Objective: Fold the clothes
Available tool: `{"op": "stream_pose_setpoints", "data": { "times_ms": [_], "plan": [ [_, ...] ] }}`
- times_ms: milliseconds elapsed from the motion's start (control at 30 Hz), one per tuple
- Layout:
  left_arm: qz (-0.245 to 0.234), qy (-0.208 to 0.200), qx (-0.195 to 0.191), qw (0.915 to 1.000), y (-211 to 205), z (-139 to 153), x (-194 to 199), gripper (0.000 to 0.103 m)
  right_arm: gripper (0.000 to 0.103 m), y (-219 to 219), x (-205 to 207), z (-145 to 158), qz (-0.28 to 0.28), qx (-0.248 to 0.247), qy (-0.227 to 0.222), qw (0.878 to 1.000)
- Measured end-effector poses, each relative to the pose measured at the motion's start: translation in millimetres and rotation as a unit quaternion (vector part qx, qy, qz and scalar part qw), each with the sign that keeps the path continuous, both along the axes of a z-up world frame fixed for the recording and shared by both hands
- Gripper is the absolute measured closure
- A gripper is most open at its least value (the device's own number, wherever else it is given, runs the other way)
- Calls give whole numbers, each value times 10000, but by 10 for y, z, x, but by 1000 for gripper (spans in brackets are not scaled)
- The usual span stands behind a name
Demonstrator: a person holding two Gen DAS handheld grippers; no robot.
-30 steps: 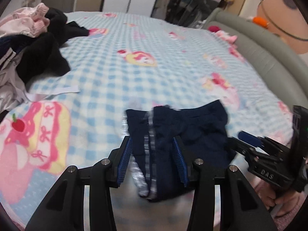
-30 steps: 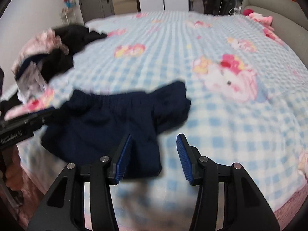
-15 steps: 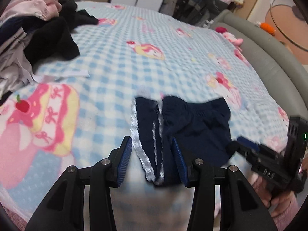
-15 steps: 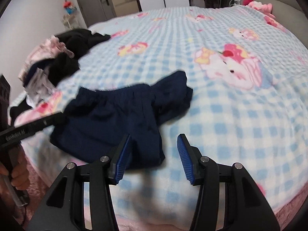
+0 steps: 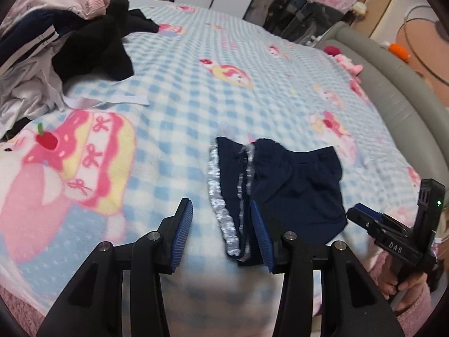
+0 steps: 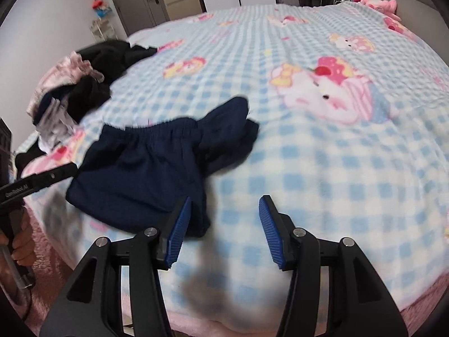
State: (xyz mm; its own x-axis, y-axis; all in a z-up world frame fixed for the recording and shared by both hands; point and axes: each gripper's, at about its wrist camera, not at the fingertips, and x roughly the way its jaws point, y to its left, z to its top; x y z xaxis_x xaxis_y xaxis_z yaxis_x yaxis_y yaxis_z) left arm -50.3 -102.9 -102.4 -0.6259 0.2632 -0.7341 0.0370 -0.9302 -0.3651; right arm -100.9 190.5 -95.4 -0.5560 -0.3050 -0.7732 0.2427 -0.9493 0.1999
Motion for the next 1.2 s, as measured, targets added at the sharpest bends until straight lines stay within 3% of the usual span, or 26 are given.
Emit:
{"op": "stream_pose_setpoints", "data": {
  "times_ms": [133, 233, 300, 467, 633, 733, 833, 867, 1000, 1133, 1200],
  "plan": [
    [-135, -141, -326, 9993, 164, -68, -68, 58, 51, -28, 19, -29, 213, -179, -116, 9995],
    [-161, -325, -680, 9970, 285, -145, -139, 56, 51, -195, 44, -136, 344, 218, -228, 9989],
    [31, -337, -568, 9978, 201, -141, -121, 56, 53, -249, 35, -201, 230, 588, -270, 9976],
    [301, -191, -68, 9993, -50, -97, -67, 56, 51, -77, 37, -53, 50, -4, -156, 9999],
    [44, 63, -40, 10000, 57, -26, -88, 56, 50, -18, -77, -4, -70, -511, -198, 9985],
    [-181, 109, -294, 9993, 201, -23, -122, 56, 50, -49, -141, -66, -123, -488, -346, 9981],
    [-25, -242, -996, 9947, 298, -156, -200, 53, 50, -91, -131, -138, -62, -345, -426, 9985],
    [21, -355, -1066, 9937, 291, -208, -224, 51, 50, -101, -116, -130, -51, -309, -368, 9988],
    [179, -174, -609, 9978, 144, -132, -233, 51, 50, -58, -128, -27, 7, -623, -232, 9978],
    [140, -183, -137, 9996, 66, -143, -273, 51, 43, -121, -244, -71, 131, -952, -502, 9941],
    [181, -314, -324, 9988, 89, -195, -319, 50, 43, -206, -312, -153, 176, -928, -697, 9931]
  ]
}}
